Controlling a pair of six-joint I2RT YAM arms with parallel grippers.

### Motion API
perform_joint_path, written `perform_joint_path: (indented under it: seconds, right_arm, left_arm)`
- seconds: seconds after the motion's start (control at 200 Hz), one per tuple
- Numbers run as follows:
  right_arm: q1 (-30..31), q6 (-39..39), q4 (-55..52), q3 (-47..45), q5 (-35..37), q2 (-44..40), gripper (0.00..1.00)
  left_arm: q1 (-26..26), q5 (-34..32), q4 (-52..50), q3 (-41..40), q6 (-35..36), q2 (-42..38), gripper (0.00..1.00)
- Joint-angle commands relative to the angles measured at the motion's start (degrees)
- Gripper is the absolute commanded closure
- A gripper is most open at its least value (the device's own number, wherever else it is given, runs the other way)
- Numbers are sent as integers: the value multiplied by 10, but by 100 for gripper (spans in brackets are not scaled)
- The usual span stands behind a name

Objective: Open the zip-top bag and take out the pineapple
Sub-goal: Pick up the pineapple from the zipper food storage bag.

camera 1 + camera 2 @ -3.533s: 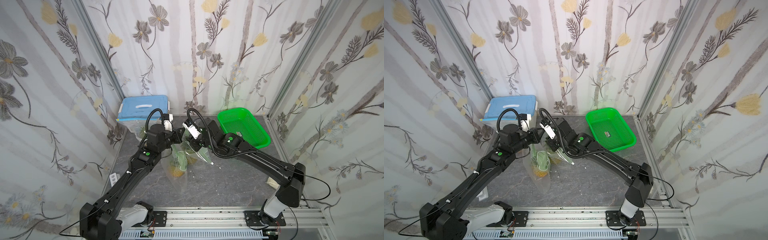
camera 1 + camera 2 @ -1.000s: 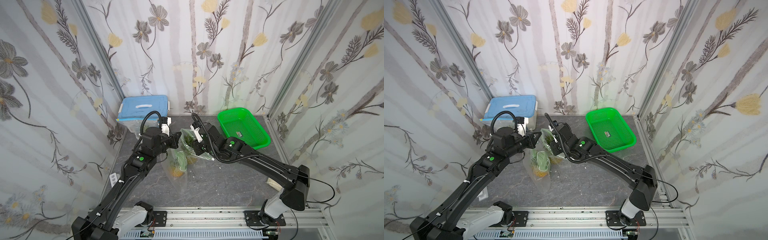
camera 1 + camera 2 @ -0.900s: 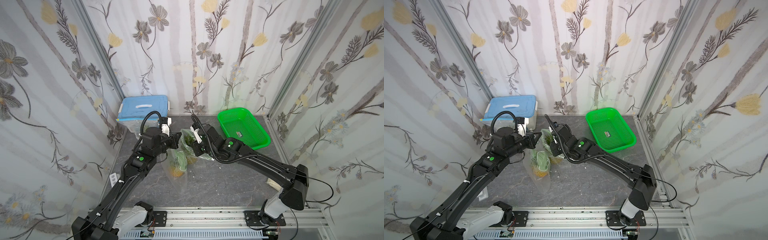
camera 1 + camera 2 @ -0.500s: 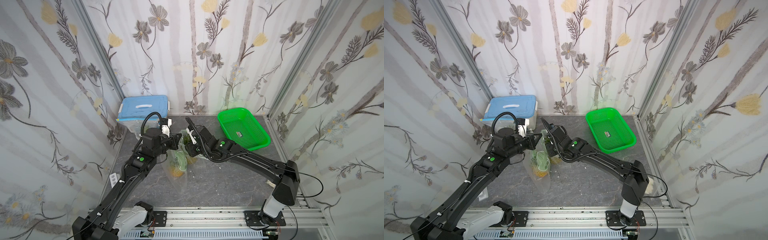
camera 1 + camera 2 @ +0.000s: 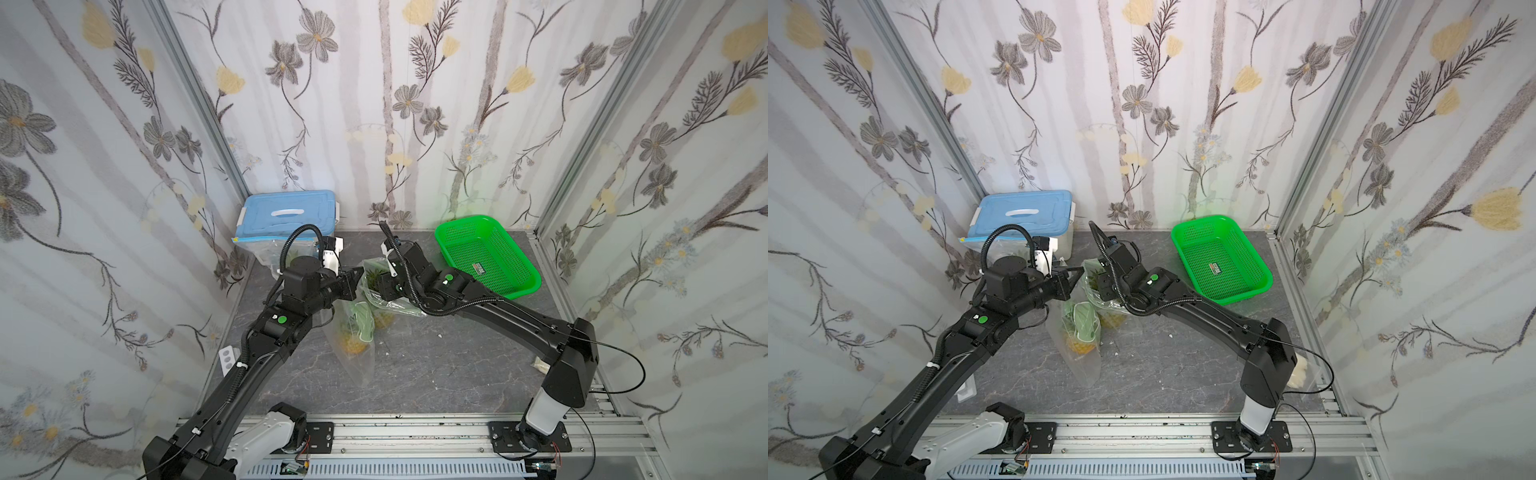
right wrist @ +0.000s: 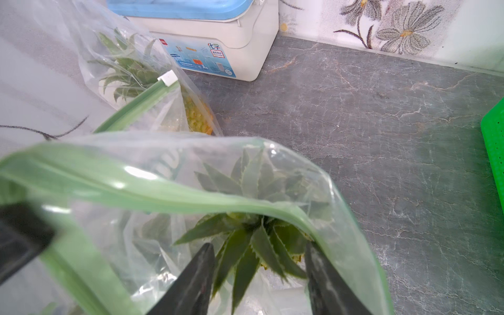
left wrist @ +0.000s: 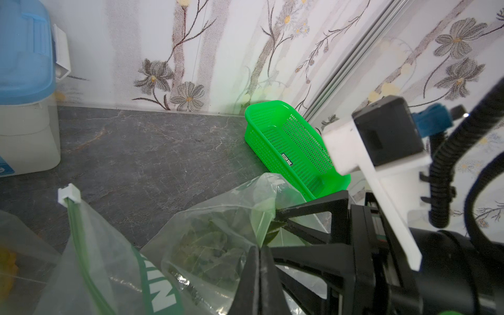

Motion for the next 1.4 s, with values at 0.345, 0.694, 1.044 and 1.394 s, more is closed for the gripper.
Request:
perform_joint_path:
  seconds: [0.345,0.694,1.044,1.394]
  right_arm:
    - [-3,14,9,39,-37,54,35]
    - [-18,12,3,53,-35,94,84]
    - [-18,-49,20,16,-50,-10,100]
    - [-63,-109,-9,2,-75,-144,100]
  left_arm:
    - [2,7,33,-11,-1,-6,100]
    - [2,3,35,-13,-1,-9,100]
    - [14,-19,35,6,9,18,48]
    - [64,31,66,4,-16,24,0]
